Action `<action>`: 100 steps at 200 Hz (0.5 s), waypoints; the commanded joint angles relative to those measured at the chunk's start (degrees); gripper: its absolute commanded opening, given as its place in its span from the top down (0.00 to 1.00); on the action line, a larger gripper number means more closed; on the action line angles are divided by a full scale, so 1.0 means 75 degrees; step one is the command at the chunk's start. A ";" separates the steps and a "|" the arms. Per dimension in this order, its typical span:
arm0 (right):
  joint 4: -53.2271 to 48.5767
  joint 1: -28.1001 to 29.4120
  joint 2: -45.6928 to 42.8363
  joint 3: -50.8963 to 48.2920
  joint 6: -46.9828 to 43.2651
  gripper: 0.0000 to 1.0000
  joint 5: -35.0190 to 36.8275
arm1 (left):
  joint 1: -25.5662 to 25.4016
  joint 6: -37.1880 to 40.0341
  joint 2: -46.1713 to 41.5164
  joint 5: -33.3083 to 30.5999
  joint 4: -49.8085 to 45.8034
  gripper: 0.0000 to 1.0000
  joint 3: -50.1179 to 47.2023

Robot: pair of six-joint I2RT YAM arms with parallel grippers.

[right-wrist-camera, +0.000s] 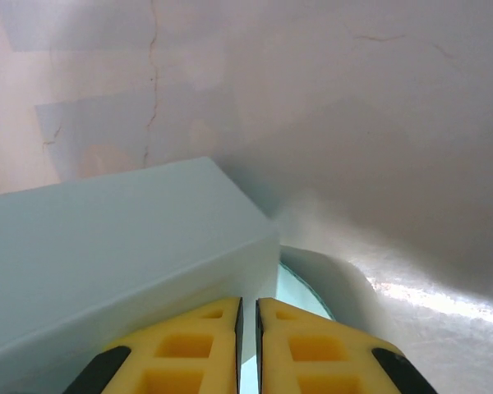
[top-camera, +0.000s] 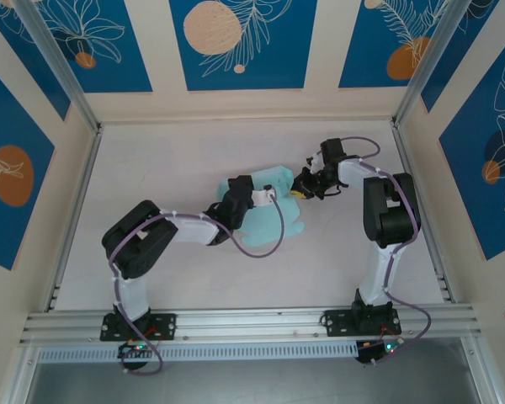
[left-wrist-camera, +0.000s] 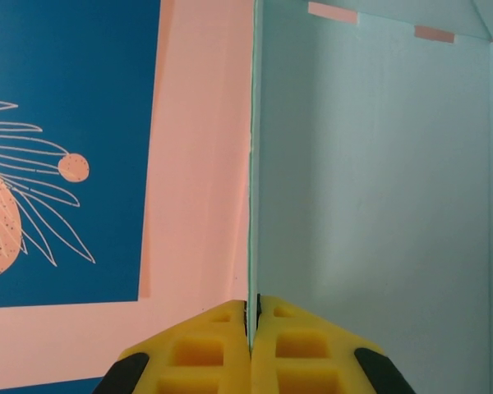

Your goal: Fold the paper box

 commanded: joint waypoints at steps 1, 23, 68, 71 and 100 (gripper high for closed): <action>-0.0129 0.0056 -0.0248 -0.0002 -0.0206 0.85 0.0220 | -0.0253 0.0444 0.0303 -0.0032 0.0393 0.97 -0.0228; -0.0103 0.0029 -0.0285 -0.0046 -0.0240 0.85 0.0245 | -0.0336 0.0752 0.0472 -0.0138 0.0644 0.97 -0.0367; 0.0153 0.0044 -0.0599 -0.0499 -0.0297 0.84 0.0488 | -0.0435 0.1033 0.0530 -0.0051 0.0826 0.97 -0.0611; 0.0206 0.0037 -0.0620 -0.0534 -0.0308 0.84 0.0474 | -0.0445 0.1096 0.0562 -0.0047 0.0875 0.97 -0.0622; 0.0525 0.0026 -0.0663 -0.0677 -0.0723 0.84 0.0075 | -0.0477 0.1436 0.0778 -0.0097 0.1106 0.97 -0.0629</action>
